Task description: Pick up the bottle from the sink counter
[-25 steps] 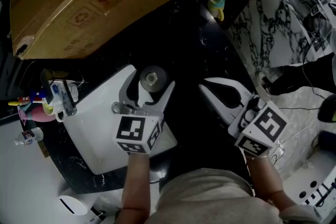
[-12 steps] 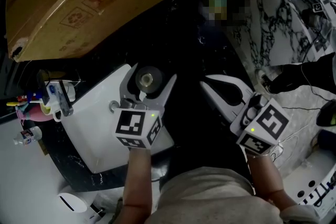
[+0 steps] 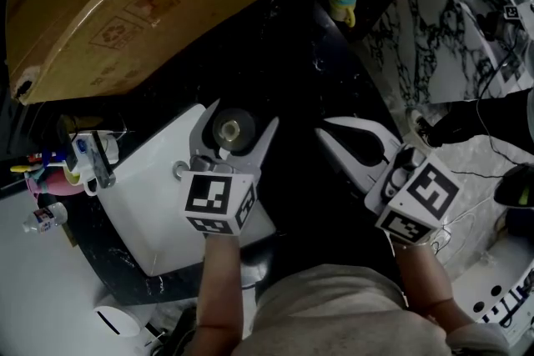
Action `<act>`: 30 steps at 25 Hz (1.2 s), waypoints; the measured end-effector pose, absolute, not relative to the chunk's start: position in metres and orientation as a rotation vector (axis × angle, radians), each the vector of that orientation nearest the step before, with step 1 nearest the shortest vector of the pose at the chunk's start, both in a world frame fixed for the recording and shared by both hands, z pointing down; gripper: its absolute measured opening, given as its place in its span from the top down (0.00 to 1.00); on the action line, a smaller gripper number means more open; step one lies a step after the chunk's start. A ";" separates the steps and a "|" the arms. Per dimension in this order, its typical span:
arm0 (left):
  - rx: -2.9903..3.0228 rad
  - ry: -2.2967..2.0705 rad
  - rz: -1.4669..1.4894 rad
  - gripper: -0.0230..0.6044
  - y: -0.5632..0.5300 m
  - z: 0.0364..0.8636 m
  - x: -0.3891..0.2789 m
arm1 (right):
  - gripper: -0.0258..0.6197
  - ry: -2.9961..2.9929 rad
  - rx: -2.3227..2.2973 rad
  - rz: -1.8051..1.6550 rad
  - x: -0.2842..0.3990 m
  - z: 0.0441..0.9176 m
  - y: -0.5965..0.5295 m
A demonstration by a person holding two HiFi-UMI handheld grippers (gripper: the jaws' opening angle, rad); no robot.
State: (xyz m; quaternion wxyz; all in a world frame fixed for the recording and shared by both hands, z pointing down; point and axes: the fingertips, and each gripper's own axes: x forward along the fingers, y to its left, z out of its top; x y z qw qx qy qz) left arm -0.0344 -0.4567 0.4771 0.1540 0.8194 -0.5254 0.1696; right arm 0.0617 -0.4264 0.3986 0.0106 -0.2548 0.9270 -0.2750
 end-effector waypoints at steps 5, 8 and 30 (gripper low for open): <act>2.352 -1.512 0.505 0.37 -0.457 0.477 -0.035 | 0.96 2.913 -0.807 -0.853 0.065 0.402 -0.427; 2.351 -1.518 0.512 0.38 -0.457 0.478 -0.035 | 0.96 2.934 -0.822 -0.830 0.068 0.404 -0.426; 2.367 -1.381 0.195 0.39 -0.427 0.437 -0.040 | 0.96 2.921 -0.868 -0.764 0.059 0.388 -0.398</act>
